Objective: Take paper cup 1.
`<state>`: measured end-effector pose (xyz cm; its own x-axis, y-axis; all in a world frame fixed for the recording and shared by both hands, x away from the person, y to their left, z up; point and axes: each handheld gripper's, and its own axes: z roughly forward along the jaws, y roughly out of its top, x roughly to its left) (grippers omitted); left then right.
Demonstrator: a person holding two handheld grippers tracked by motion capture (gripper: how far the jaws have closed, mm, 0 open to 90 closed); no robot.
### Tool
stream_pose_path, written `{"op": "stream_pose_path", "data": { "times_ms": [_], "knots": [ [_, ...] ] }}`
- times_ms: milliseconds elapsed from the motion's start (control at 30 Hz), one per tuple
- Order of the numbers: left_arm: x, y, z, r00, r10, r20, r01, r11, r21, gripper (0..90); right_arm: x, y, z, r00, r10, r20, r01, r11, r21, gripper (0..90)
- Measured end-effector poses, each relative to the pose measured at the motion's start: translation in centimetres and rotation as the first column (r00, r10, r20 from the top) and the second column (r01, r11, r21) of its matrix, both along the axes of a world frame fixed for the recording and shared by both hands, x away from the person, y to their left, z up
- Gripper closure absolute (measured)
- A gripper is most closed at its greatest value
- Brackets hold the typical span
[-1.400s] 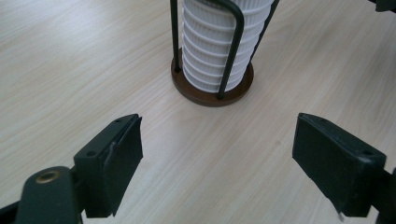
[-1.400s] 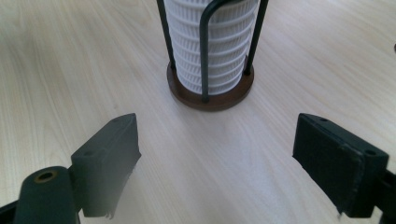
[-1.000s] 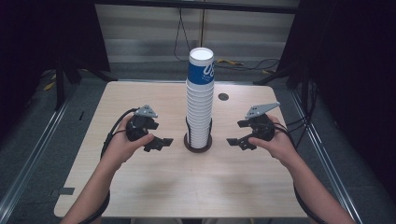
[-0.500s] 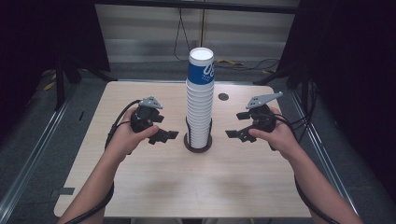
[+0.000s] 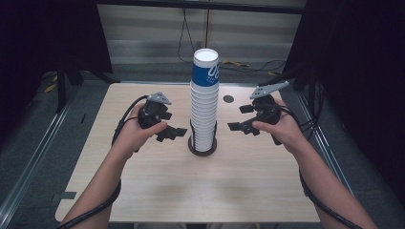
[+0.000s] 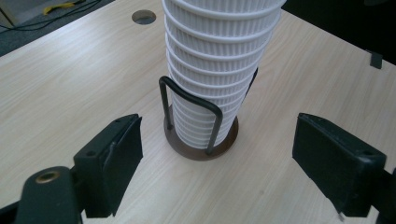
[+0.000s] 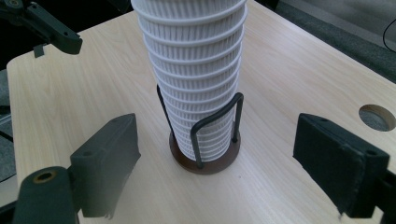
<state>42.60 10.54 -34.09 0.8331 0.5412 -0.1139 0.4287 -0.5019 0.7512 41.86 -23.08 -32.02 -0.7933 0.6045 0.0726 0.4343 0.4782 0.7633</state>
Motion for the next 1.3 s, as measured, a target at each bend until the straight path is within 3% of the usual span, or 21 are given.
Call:
{"op": "stream_pose_path", "data": {
  "times_ms": [433,600,967,1033,1300],
  "knots": [
    [0.8,-1.0,0.9,1.0,-0.007,0.005,0.007,0.9999,-0.013,16.0,1.0,1.0,1.8,1.0,0.005,-0.001,-0.005,1.0,0.008,13.6],
    [1.0,-1.4,1.1,0.9999,-0.014,0.001,0.014,0.9998,-0.014,16.0,1.3,1.6,2.7,0.9998,0.013,0.014,-0.012,1.0,-0.01,13.6],
    [1.5,-2.0,2.0,1.0,-0.007,0.004,0.007,1.0,-0.002,16.0,2.0,2.7,4.6,0.9995,0.02,0.025,-0.02,1.0,0.003,13.6],
    [1.5,-2.1,2.1,1.0,-0.003,0.006,0.003,0.9997,-0.023,15.9,2.2,2.8,4.7,0.9996,0.014,0.023,-0.014,1.0,0.009,13.6],
    [2.0,-2.2,2.8,0.9998,-0.014,0.014,0.014,0.9995,-0.028,15.9,2.6,3.4,5.5,0.9995,0.001,0.031,-0.002,0.999,0.033,13.6]
  ]
}}
